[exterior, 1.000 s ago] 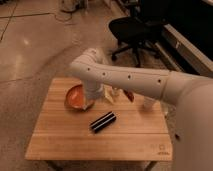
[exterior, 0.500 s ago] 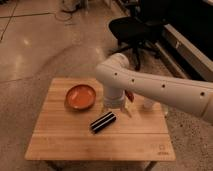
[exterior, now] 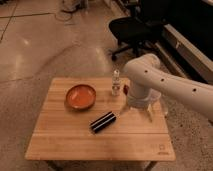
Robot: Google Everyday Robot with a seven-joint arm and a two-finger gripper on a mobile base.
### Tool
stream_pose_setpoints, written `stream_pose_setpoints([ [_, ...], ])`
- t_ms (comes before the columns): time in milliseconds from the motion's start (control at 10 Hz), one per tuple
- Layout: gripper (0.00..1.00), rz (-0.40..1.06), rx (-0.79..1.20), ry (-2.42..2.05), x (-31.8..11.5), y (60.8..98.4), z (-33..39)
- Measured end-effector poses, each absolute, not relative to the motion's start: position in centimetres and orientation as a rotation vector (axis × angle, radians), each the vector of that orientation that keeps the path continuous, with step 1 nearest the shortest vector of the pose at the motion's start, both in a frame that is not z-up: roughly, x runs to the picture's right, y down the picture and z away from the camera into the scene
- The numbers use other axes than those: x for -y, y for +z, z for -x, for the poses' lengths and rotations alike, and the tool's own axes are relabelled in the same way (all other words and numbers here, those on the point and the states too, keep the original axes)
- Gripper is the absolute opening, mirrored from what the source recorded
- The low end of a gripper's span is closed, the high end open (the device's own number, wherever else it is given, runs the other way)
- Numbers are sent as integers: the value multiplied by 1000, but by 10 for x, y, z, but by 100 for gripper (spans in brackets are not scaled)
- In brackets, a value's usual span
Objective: Move the arm in a circular motion
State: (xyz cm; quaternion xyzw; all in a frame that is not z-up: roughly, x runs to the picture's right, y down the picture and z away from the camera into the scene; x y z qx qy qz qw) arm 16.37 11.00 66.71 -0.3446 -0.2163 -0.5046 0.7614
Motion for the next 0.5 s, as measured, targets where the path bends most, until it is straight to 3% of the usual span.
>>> stream_pose_setpoints([
  [500,80,675,309,-925,-21,724,-233],
])
